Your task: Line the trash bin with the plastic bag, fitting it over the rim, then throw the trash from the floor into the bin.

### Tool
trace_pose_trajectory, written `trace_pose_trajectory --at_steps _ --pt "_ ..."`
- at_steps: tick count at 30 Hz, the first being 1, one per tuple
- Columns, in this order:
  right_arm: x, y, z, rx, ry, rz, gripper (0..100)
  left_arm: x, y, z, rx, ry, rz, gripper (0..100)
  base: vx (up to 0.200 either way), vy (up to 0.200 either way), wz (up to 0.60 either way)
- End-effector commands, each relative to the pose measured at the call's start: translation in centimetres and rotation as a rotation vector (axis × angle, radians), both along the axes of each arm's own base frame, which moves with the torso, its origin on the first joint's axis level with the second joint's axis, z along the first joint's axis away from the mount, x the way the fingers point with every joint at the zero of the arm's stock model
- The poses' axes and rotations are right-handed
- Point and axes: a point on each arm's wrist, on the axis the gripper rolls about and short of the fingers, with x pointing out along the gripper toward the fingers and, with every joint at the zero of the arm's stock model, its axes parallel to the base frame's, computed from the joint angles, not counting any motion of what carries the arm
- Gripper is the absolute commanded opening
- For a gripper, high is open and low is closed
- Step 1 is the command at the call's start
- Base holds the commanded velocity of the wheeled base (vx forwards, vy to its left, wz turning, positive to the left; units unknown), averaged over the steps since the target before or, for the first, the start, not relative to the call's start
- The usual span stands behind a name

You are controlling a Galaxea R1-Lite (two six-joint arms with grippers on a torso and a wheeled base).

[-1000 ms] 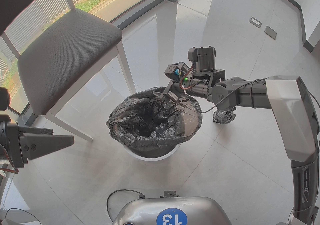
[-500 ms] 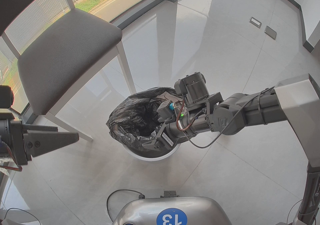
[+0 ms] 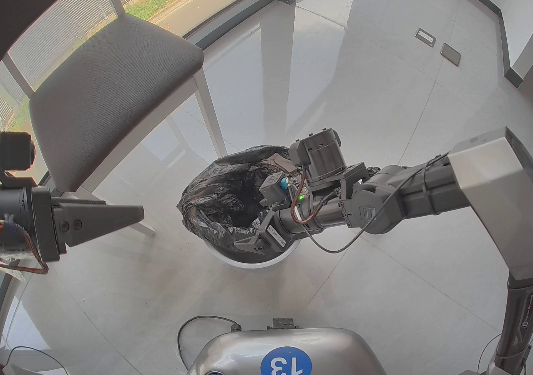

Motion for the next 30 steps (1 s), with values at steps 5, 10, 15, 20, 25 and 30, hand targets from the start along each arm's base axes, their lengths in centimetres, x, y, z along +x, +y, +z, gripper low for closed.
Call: trace_pose_trajectory --at_steps 5,10,15,20,25,30 --pt "1.4 0.8 -2.8 -0.017 0.02 -0.004 100 0.4 -0.1 -0.1 0.001 0.001 0.004 100 0.0 0.0 0.0" --pt "2.1 1.2 -4.0 -0.024 0.028 -0.007 100 0.5 -0.2 0.0 0.0 0.0 0.004 100 0.0 0.0 0.0" --pt "2.4 0.9 -4.5 -0.032 0.035 -0.009 100 0.4 -0.2 0.0 0.001 -0.003 0.003 100 0.0 0.0 0.0" --pt "2.4 1.0 -5.0 -0.03 0.046 0.01 100 0.4 -0.2 0.1 -0.001 -0.005 0.003 100 0.0 0.0 0.0" --pt "2.5 1.1 -6.0 -0.048 0.05 0.021 100 0.4 -0.2 0.0 0.0 -0.004 0.003 100 0.0 0.0 0.0" --pt "2.6 1.2 -6.8 -0.065 0.052 0.033 0 0.3 -0.1 0.0 -0.001 -0.005 0.0 100 0.0 0.0 0.0"
